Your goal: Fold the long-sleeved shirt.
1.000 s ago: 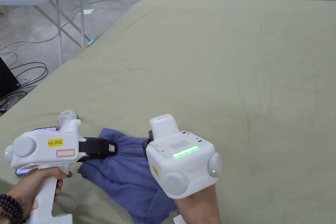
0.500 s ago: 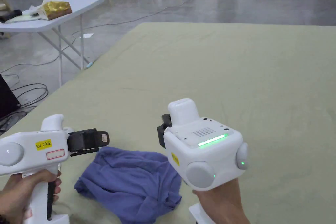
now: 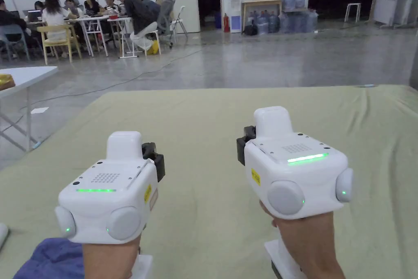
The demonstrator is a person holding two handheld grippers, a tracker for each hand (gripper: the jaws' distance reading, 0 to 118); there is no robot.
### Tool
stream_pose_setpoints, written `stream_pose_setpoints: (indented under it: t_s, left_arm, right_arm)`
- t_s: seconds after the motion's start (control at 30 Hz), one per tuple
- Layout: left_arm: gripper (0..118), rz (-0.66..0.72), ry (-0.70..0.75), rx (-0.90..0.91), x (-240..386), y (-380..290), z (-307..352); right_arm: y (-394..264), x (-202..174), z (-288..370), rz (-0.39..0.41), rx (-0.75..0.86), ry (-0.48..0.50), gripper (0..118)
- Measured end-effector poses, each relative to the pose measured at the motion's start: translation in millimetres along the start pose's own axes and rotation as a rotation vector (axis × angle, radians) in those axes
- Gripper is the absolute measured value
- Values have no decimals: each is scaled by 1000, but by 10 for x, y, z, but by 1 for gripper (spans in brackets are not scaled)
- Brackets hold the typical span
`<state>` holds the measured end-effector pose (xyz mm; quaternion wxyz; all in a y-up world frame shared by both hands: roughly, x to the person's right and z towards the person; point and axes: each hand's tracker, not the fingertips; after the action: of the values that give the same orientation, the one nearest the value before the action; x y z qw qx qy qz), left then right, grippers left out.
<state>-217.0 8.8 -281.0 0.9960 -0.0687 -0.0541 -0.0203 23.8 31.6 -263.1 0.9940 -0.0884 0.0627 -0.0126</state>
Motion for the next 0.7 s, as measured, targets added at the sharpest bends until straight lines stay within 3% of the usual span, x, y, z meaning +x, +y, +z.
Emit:
stream_pose_setpoints:
  t_s: [0.13, 0.3, 0.57, 0.7]
  left_arm:
    - [0, 71, -29, 14, 459, -42, -55]
    - [0, 90, -19, 22, 823, -398, 198]
    - [0, 34, 19, 17, 950, -891, 526]
    - [0, 19, 12, -1, 911, -1008, 563]
  right_arm:
    - [-48, 550, 285, -33, 56, -116, 0]
    - [-338, 891, 567, -9, 75, -243, 0]
    - [-979, 879, 967, -29, 74, -320, 0]
    - [-1229, 780, 1080, 1, 80, -338, 0]
